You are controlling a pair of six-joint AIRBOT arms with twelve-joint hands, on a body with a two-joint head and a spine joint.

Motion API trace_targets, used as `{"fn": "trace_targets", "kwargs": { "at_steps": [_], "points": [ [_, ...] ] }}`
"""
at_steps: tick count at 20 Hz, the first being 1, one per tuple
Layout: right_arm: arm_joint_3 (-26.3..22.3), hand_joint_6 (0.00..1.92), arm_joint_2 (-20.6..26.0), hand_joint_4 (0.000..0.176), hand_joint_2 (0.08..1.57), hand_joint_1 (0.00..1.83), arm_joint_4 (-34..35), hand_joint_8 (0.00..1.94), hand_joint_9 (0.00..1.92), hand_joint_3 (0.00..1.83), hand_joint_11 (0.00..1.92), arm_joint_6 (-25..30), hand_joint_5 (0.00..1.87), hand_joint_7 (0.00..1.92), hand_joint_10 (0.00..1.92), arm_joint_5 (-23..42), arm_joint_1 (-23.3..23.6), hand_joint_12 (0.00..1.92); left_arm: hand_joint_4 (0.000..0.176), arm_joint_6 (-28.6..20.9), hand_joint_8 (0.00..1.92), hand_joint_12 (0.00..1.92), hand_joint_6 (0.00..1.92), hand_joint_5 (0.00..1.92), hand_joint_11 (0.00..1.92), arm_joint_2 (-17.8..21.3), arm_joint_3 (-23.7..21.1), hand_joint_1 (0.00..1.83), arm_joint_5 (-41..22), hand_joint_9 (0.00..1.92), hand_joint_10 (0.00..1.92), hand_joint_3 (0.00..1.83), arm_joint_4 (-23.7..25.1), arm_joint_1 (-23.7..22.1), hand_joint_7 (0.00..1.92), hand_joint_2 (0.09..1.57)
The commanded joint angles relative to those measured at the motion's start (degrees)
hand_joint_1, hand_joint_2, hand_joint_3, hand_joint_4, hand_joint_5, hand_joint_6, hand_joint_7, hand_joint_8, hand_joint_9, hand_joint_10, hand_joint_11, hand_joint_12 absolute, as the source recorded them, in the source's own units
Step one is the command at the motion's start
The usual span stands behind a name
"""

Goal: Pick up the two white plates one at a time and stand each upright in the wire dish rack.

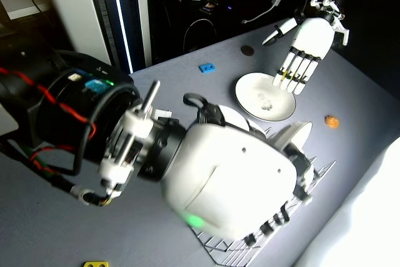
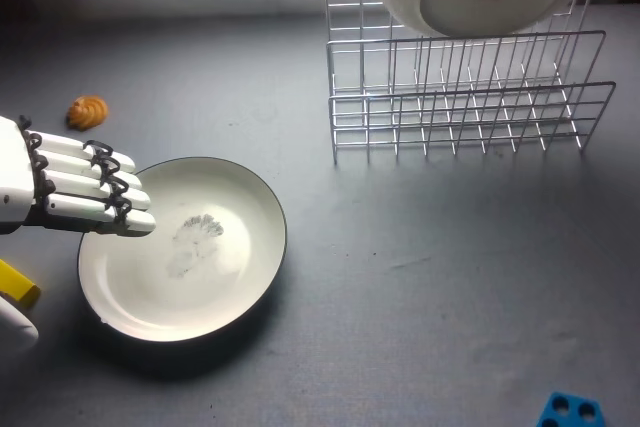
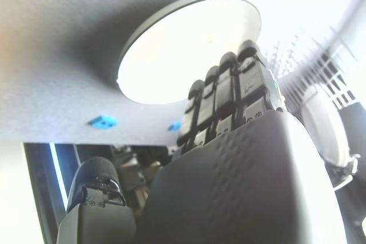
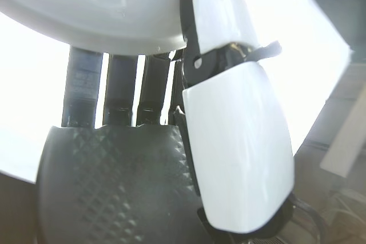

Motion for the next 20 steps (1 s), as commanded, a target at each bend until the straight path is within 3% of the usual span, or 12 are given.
{"fn": "trace_targets", "kwargs": {
  "at_steps": [1,5,8,10,17,20],
  "points": [
    [0.48,0.92,0.06,0.000,1.05,1.39,1.79,0.62,1.07,0.00,1.00,1.48,1.01,1.16,0.90,7.78,1.23,0.85,0.000,-0.07,0.00,0.00,0.00,0.00,0.00,-0.19,0.21,0.00,-1.56,0.00,0.00,0.00,-3.42,-0.27,0.00,1.06],
    [1.52,0.95,-0.76,0.000,1.05,1.39,1.80,0.63,1.05,0.00,0.97,1.86,1.00,1.16,0.92,6.58,1.13,0.84,0.000,-0.04,0.00,0.00,0.00,0.00,0.00,-0.49,0.26,0.00,-0.95,0.00,0.00,0.00,-3.42,0.08,0.00,1.06],
    [2.66,1.00,-1.29,0.000,1.08,1.38,1.84,0.78,0.99,0.00,0.91,3.29,0.98,1.08,1.00,5.73,0.84,0.91,0.000,0.07,0.00,0.00,0.00,0.00,0.00,-0.78,0.28,0.00,0.32,0.00,0.00,0.00,-3.42,0.62,0.00,1.06],
    [2.95,0.91,-1.35,0.000,1.06,1.39,1.96,0.68,1.04,0.00,0.95,3.86,1.02,1.14,0.93,5.41,0.58,0.89,0.000,0.07,0.00,0.00,0.00,0.00,0.00,-0.91,0.37,0.00,0.51,0.00,0.00,0.00,-3.42,0.68,0.00,1.06],
    [3.02,1.03,-1.38,0.000,1.09,1.38,3.59,0.84,0.97,0.00,0.89,3.70,0.94,1.06,1.04,3.34,-1.12,0.93,0.000,0.60,0.00,0.00,0.00,0.00,0.00,-1.54,1.42,0.00,0.51,0.00,0.00,0.00,-3.41,1.85,0.00,1.05],
    [3.21,1.00,-1.80,0.000,1.08,1.38,3.60,0.78,0.99,0.00,0.88,2.89,0.96,1.08,1.03,3.34,-2.28,0.98,0.000,0.72,0.00,0.00,0.00,0.00,0.00,-1.77,1.91,0.00,0.51,0.00,0.00,0.00,-3.41,1.90,0.00,1.06]
  ]
}}
